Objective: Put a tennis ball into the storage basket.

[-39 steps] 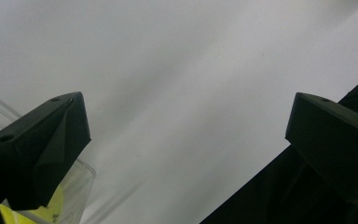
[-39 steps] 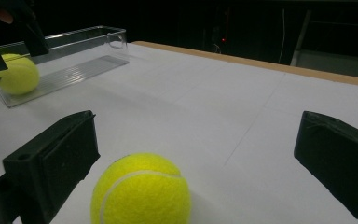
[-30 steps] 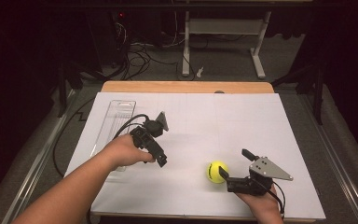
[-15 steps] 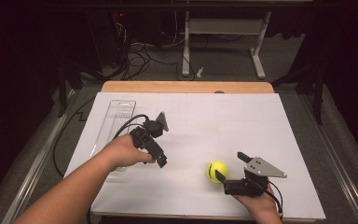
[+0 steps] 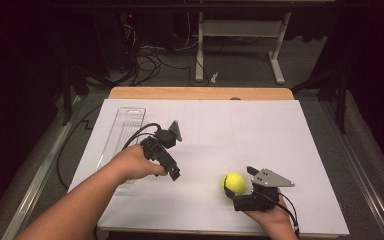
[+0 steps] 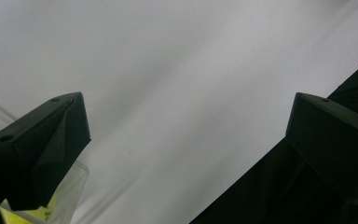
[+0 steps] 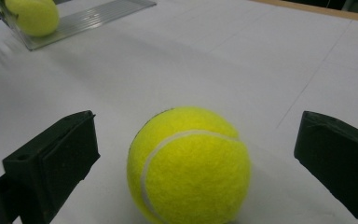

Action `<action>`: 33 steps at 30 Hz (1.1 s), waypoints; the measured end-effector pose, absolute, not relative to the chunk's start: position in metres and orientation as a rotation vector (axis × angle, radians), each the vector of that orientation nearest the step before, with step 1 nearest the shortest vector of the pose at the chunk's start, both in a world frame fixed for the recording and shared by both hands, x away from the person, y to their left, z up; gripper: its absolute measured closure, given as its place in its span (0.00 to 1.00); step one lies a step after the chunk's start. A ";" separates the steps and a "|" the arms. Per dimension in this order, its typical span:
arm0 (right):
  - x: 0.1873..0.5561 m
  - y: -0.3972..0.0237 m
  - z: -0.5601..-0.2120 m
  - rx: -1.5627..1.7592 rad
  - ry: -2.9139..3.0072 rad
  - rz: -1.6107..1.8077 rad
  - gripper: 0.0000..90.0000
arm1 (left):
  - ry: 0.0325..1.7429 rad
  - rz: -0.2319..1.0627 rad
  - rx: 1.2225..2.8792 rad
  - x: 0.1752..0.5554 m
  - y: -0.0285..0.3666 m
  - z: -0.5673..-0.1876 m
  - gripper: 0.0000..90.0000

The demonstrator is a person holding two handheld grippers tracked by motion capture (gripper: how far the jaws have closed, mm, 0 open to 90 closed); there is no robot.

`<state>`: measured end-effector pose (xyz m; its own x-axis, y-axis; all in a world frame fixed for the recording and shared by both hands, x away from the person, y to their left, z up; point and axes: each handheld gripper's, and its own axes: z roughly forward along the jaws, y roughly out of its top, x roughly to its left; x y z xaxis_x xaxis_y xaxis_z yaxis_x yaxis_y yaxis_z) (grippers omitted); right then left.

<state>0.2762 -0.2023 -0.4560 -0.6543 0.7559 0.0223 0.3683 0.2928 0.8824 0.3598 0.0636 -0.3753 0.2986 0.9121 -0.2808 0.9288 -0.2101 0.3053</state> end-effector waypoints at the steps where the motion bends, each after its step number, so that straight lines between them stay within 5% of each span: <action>1: 0.276 -0.202 -0.457 1.008 2.172 1.309 0.01 | 1.645 -0.055 2.160 0.360 0.064 -0.375 0.01; 11: 0.283 -0.200 -0.462 1.048 2.239 1.251 0.04 | 1.637 -0.062 2.175 0.360 0.062 -0.377 0.01; 33: 0.285 -0.198 -0.468 1.092 2.333 1.205 0.29 | 1.633 -0.066 2.177 0.359 0.059 -0.376 0.01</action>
<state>0.2854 -0.1977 -0.4676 -0.6675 0.7406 0.0776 0.4921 0.3605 0.7924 0.3594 0.0587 -0.3762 0.3106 0.9079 -0.2815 0.9276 -0.2249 0.2983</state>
